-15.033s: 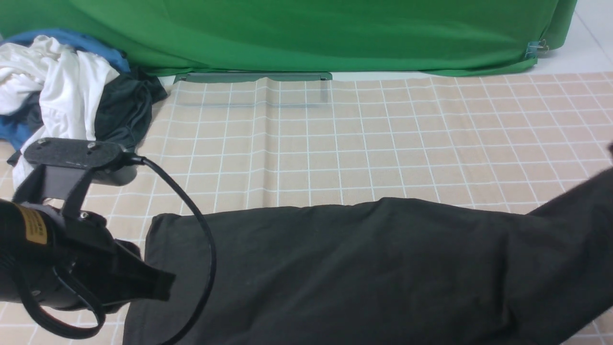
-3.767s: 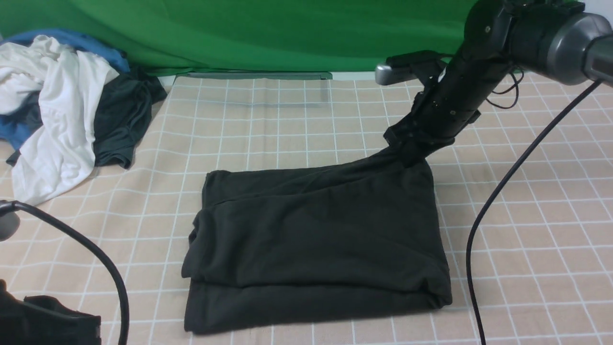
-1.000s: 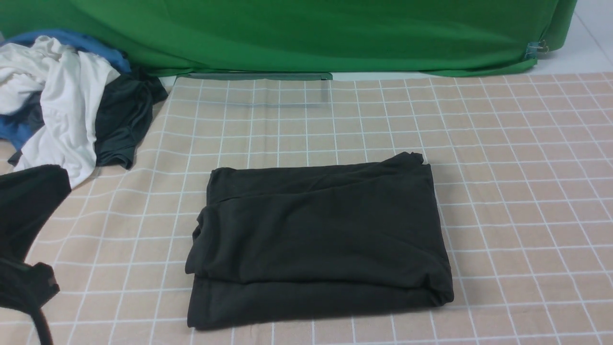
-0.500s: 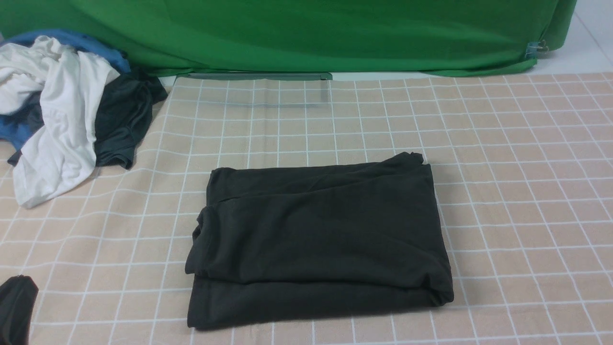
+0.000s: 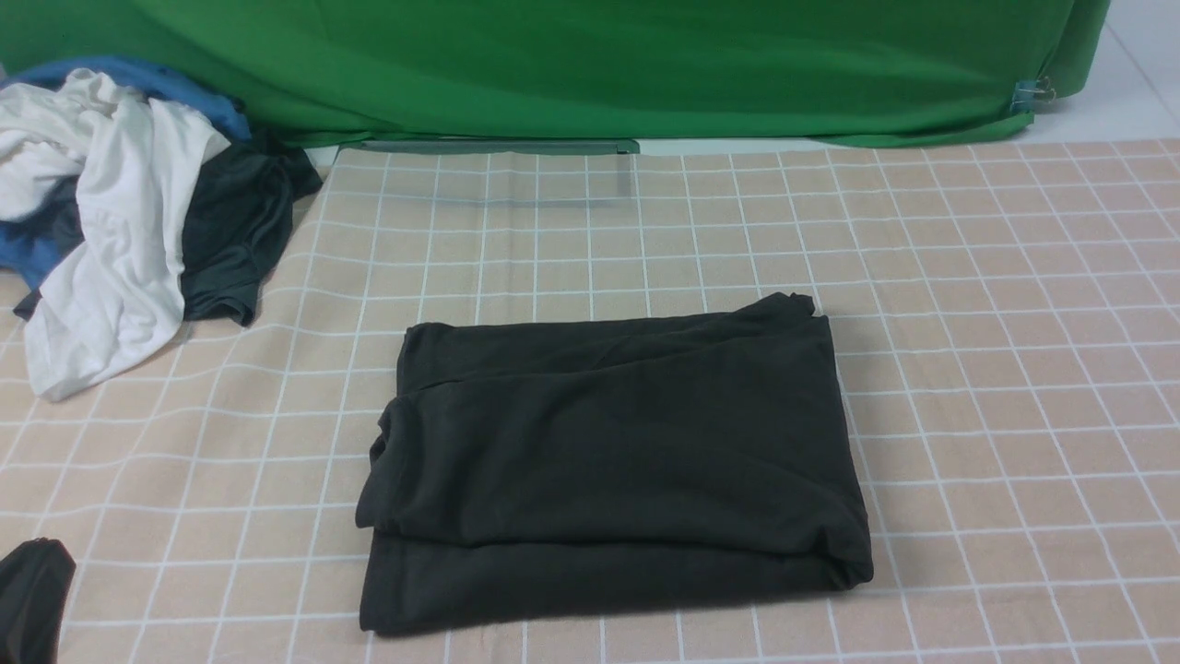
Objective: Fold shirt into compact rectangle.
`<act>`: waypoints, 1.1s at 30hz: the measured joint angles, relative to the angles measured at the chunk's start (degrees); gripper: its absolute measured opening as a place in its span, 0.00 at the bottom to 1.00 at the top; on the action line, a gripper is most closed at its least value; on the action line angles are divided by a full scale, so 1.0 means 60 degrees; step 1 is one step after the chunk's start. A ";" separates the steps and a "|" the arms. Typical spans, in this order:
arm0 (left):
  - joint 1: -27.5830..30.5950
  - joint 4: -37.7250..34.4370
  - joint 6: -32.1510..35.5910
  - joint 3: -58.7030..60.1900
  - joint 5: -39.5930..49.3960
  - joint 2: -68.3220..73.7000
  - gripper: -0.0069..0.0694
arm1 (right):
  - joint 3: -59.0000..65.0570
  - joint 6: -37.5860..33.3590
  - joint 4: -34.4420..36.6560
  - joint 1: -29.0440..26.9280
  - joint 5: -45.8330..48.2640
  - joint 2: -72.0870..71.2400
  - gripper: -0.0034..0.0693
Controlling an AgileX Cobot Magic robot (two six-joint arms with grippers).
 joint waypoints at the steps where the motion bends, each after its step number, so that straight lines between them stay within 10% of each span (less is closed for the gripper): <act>1: 0.0000 0.0000 0.0000 0.0000 0.0000 0.0000 0.12 | 0.0000 0.0000 0.0000 0.0000 0.0000 0.0000 0.36; 17: 0.0000 0.0000 0.0000 0.0000 0.0000 0.0000 0.12 | 0.0039 -0.0246 0.0000 -0.0062 0.0442 -0.0129 0.37; 33: 0.0000 0.0000 0.0000 0.0000 0.0039 0.0000 0.12 | 0.3530 -0.0787 -0.0041 -0.2718 0.2383 -0.1160 0.37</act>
